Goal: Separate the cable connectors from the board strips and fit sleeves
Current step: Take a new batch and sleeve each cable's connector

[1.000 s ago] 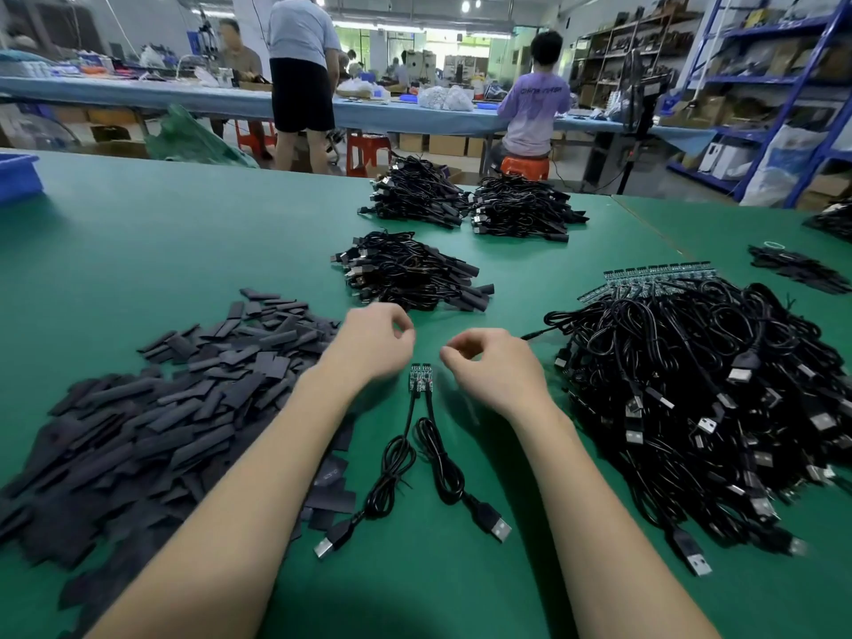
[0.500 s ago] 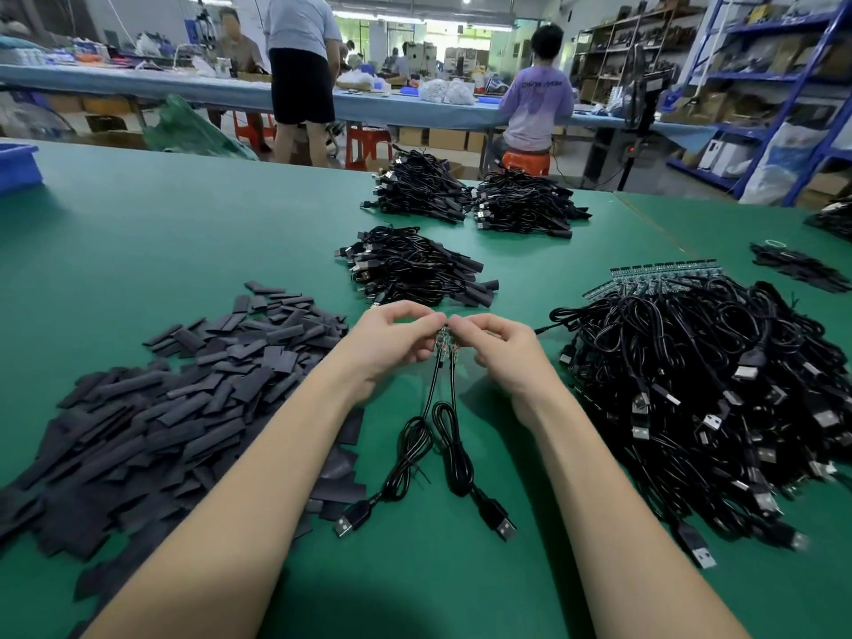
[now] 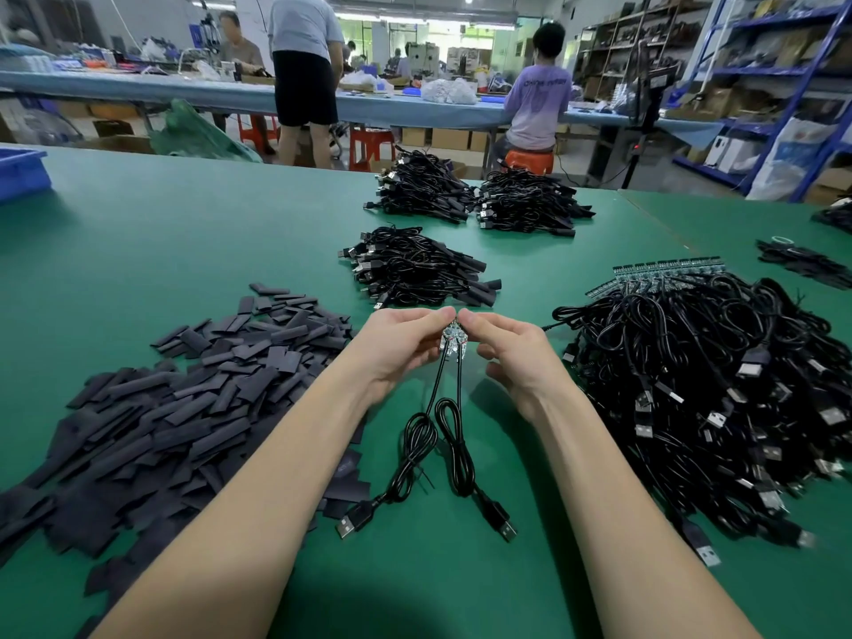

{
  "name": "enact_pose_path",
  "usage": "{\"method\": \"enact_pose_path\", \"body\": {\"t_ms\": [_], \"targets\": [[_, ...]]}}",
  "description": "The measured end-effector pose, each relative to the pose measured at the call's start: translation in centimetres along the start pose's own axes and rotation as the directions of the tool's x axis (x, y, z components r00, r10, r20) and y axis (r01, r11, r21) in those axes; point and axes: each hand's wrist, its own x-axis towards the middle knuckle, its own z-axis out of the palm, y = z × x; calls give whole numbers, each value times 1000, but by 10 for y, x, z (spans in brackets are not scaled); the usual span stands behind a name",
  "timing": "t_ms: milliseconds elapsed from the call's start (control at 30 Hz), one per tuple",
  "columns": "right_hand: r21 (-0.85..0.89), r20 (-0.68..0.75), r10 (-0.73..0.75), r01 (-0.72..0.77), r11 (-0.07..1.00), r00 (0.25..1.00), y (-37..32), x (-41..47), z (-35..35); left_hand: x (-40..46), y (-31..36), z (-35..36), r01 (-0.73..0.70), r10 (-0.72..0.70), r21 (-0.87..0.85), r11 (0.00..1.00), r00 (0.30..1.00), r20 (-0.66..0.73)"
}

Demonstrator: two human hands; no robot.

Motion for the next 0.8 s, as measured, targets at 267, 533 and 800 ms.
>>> {"method": "enact_pose_path", "body": {"t_ms": [267, 533, 800], "targets": [[284, 185, 41, -94, 954, 982, 9, 5, 0, -3, -3, 11, 173, -150, -312, 934, 984, 96], [31, 0, 15, -15, 999, 1000, -1, 2, -15, 2, -19, 4, -95, 232, 469, 878, 942, -242], [10, -121, 18, -17, 1000, 993, -9, -2, -12, -4, -17, 27, -205, 242, 338, 918, 968, -69]]}}
